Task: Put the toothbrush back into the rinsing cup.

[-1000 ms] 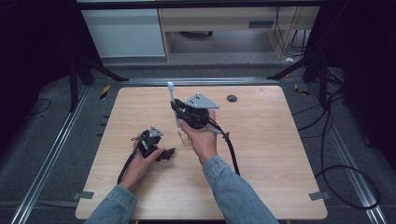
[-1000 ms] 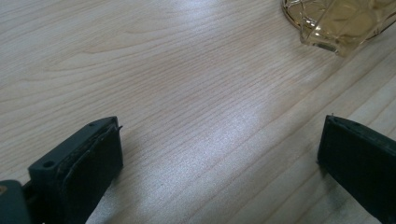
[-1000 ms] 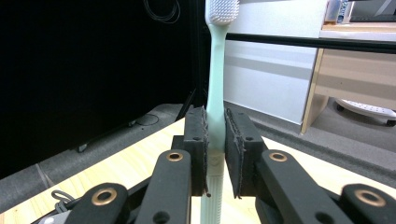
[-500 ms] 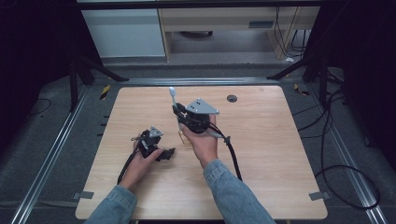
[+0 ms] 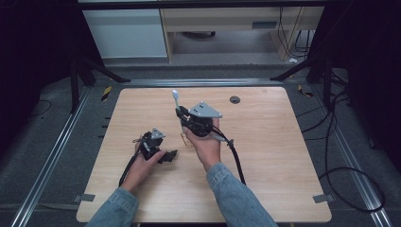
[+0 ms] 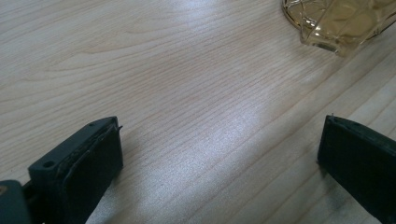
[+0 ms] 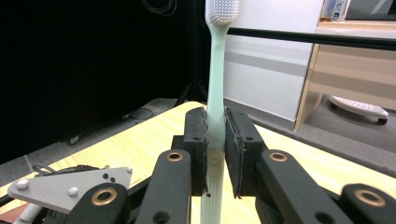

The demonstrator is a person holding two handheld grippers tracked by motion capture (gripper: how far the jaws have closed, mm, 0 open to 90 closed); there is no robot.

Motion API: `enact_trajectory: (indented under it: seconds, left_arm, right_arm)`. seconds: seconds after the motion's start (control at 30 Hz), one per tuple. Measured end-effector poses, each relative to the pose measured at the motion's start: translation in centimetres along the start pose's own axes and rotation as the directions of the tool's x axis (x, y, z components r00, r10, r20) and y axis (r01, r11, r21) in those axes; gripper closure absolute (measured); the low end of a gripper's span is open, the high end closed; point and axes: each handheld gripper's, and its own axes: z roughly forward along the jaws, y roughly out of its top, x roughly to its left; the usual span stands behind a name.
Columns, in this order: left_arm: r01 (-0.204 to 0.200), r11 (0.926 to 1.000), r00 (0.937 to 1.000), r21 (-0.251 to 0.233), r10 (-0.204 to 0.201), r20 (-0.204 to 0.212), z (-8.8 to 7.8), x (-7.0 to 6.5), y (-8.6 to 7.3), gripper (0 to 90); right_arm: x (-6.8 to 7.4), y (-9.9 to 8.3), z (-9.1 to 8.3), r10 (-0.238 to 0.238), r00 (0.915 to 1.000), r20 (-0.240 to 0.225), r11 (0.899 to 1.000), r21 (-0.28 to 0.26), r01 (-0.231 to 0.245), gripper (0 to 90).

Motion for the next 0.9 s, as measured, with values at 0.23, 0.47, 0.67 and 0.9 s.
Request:
enact_trajectory:
  seconds: [0.23, 0.47, 0.67, 0.9]
  left_arm:
    - [0.000, 1.0000, 1.0000, 0.000, 0.000, 0.001, 0.0, 0.0, 0.0, 0.0]
    - [-0.005, 1.0000, 1.0000, 0.004, 0.005, 0.002, 0.0, 0.0, 0.0, 0.0]
    - [-0.005, 1.0000, 1.0000, 0.003, 0.005, 0.002, 0.0, 0.0, 0.0, 0.0]
    - [-0.005, 1.0000, 1.0000, 0.003, 0.005, 0.002, 0.0, 0.0, 0.0, 0.0]
  right_arm:
    - [0.0, -0.3, 0.0, -0.005, 1.0000, 0.001, 1.000, -0.003, 0.005, 79.3]
    - [-0.1, -1.0, 0.1, -0.023, 0.9997, -0.005, 1.000, 0.006, 0.023, 79.2]
    - [-0.1, -1.4, 0.2, -0.025, 0.9997, -0.004, 1.000, 0.011, 0.025, 79.3]
    - [-0.2, -1.8, 0.2, -0.027, 0.9996, -0.010, 0.999, 0.020, 0.027, 79.2]
